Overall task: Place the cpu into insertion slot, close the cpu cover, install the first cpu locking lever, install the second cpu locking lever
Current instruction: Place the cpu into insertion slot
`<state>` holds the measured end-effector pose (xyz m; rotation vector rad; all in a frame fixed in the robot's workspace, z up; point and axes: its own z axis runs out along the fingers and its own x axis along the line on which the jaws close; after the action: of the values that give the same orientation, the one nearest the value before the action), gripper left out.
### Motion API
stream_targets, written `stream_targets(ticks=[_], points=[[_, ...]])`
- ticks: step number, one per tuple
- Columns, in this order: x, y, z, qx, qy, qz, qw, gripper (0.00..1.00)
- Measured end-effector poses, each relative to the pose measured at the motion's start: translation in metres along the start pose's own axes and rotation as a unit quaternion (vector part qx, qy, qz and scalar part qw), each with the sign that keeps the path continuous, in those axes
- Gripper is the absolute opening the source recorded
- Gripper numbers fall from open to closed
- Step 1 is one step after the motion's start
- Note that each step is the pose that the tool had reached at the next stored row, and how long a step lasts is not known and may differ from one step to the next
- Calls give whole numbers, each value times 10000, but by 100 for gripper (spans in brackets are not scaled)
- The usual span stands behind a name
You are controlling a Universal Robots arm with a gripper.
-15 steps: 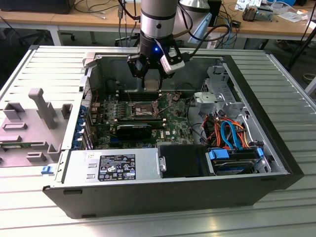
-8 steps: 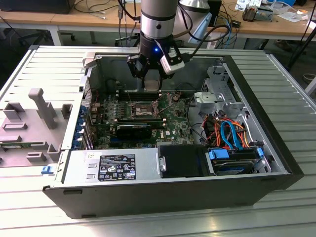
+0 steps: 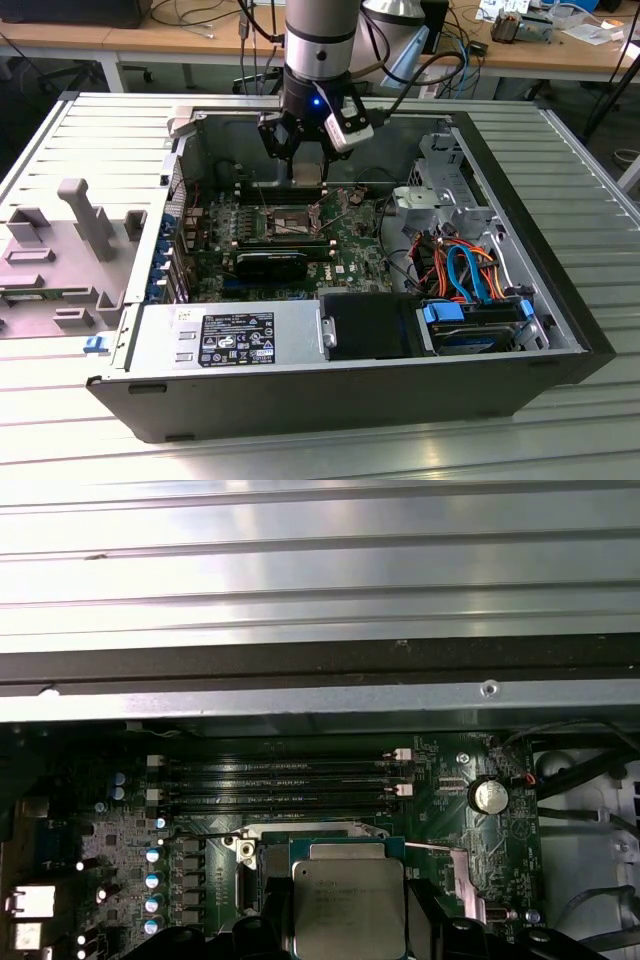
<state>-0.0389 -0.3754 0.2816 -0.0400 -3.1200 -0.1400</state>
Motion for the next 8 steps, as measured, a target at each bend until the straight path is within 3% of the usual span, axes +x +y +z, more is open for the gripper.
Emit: stream_targets(ticks=[8], points=[[0, -3, 12, 0, 0, 0, 10000, 54]])
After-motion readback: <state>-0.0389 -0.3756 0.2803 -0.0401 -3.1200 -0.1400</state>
